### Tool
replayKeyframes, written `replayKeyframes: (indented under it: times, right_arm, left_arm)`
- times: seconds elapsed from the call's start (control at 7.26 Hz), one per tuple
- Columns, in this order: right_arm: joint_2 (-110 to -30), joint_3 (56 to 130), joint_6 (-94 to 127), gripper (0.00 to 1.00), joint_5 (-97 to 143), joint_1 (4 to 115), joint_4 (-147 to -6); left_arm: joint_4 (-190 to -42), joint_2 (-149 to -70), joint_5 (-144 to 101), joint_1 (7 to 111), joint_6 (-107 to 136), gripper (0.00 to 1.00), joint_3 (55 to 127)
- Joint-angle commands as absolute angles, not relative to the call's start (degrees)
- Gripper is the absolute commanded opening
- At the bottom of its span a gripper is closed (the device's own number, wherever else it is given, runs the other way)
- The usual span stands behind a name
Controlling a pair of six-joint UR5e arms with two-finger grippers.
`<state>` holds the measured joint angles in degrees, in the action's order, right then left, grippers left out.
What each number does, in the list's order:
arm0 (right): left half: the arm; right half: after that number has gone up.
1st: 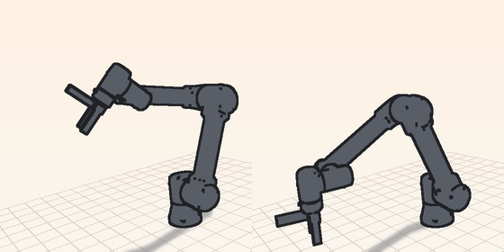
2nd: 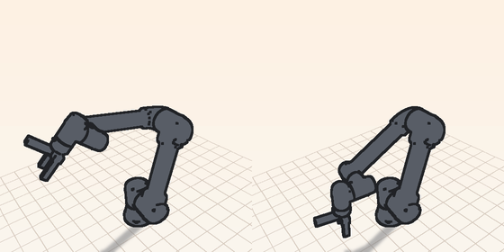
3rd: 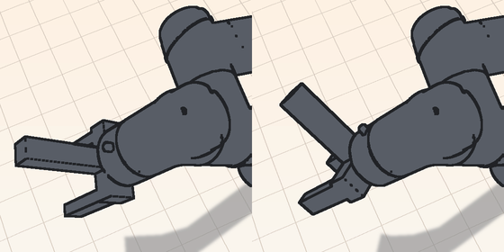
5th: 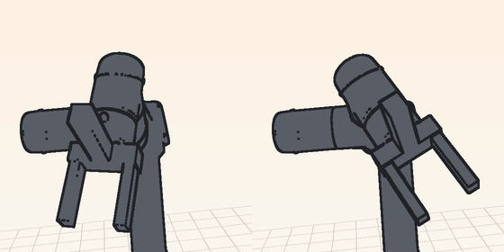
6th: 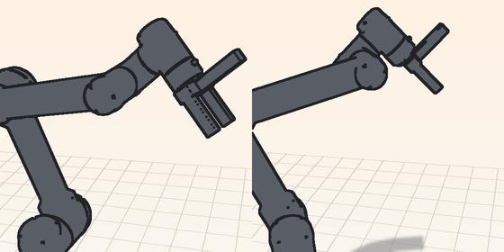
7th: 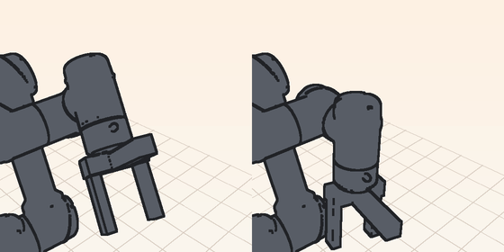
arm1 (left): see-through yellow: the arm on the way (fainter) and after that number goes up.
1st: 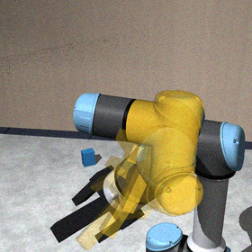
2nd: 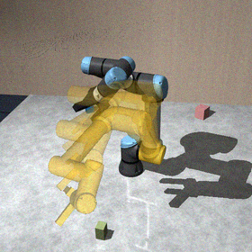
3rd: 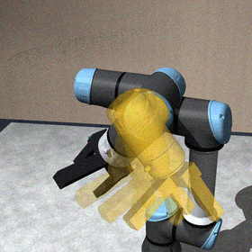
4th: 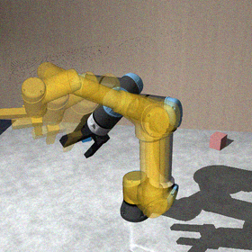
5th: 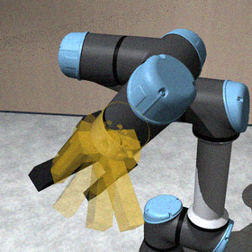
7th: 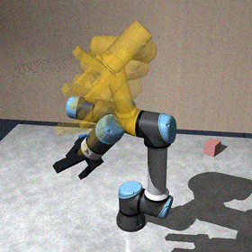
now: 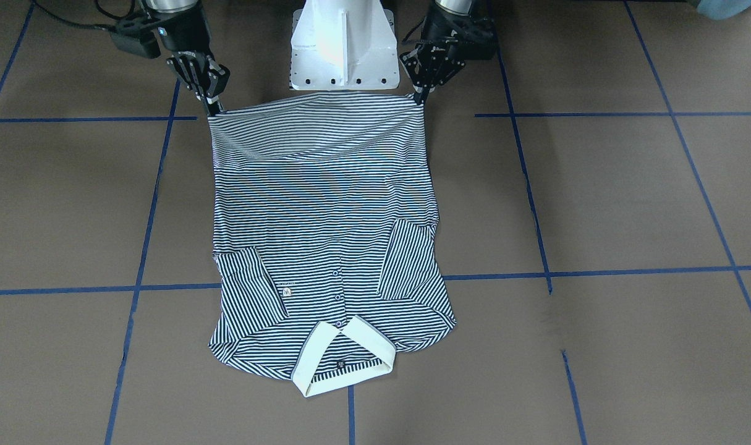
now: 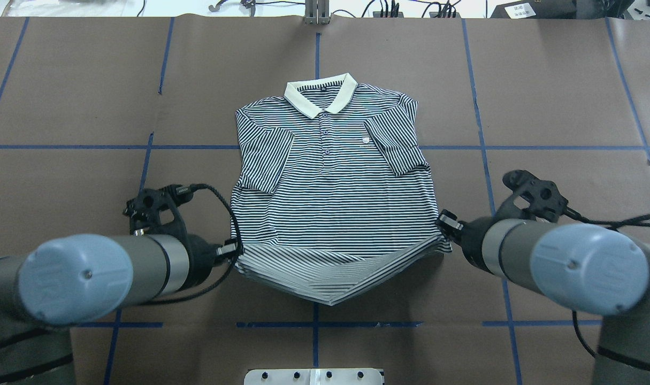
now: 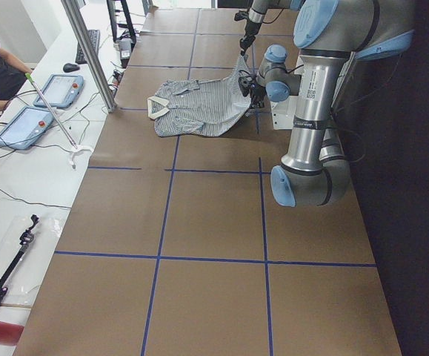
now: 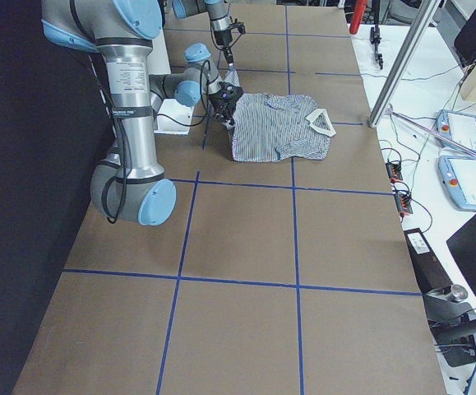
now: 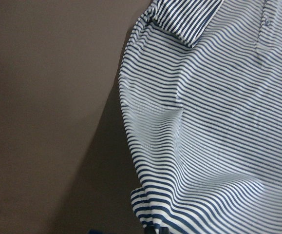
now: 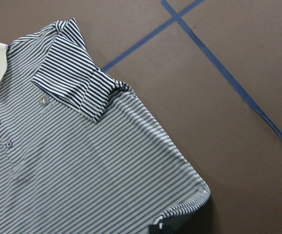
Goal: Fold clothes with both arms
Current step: 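Lift the hem with both grippers and fold it toward the collar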
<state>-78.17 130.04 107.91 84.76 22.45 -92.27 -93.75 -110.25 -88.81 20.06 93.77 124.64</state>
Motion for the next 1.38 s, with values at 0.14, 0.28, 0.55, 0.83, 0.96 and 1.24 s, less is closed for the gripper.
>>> replayKeyframes:
  times: [0.14,0.28,0.55,0.83,0.96,1.24]
  right_arm:
    - [-60.5,104.2,92.3,0.00,85.5,37.8,-91.7]
    - [-55.6,94.8,91.1,0.00,85.5,40.5,-87.8]
    - [-48.4,77.8,90.3,0.00,86.3,44.0,-77.4]
    - [-44.6,71.8,89.3,0.00,86.6,44.1,-77.1]
    - [-42.7,68.8,89.3,0.13,86.6,44.0,-76.0]
    - [-42.5,67.6,89.1,0.44,86.7,43.9,-75.7]
  left_arm:
    - [-110.5,-118.5,-88.7,33.5,84.6,0.00,99.7]
    - [-115.4,-122.3,-88.7,36.4,82.9,0.00,90.9]
    - [-117.3,-125.1,-88.3,39.7,77.6,0.00,84.1]
    - [-124.5,-126.9,-87.8,39.8,77.4,0.00,76.8]
    - [-125.4,-127.5,-86.2,39.8,77.0,0.00,75.1]
    - [-125.4,-128.0,-86.2,39.8,77.0,0.18,74.8]
